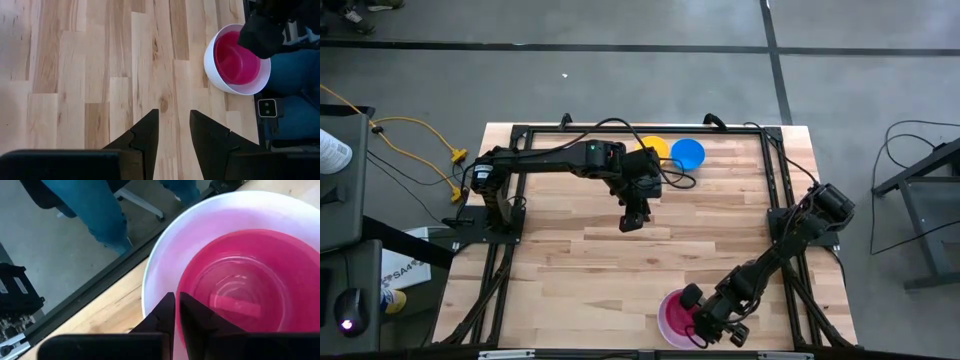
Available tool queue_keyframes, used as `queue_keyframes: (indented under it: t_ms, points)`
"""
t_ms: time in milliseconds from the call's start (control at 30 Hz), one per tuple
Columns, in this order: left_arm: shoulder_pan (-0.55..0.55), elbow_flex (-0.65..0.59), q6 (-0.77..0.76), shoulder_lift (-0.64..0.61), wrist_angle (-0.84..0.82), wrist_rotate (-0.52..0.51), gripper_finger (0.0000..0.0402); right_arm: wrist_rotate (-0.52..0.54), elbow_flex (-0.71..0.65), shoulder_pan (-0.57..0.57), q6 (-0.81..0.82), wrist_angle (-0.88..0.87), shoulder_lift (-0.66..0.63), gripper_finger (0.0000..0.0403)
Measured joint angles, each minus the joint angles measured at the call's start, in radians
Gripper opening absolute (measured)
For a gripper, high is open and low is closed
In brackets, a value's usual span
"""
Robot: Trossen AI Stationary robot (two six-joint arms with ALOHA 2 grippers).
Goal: Nest bowls inside each other
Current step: Stack the red bowl on the violet bowl, then stack the yellow bowl on the red bowl
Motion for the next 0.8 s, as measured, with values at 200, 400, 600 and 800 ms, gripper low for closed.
queue_keyframes:
  t_ms: [200, 400, 600, 800]
  points:
    - [0.0, 0.0, 0.0, 0.0, 0.0, 0.005, 0.0112, -0.003, 0.0, 0.001, -0.008, 0.022, 0.0, 0.0017]
    - [0.0, 0.0, 0.003, 0.0, -0.002, 0.005, 0.0112, 0.031, 0.0, 0.002, -0.008, 0.021, -0.005, 0.0017]
    - [0.001, 0.0, 0.041, 0.0, -0.009, -0.011, 0.0112, 0.166, 0.0, -0.008, 0.118, 0.01, -0.091, 0.0016]
    - [0.001, 0.0, 0.048, 0.0, -0.039, -0.107, 0.0112, 0.314, 0.002, -0.021, 0.34, -0.107, -0.213, 0.0015]
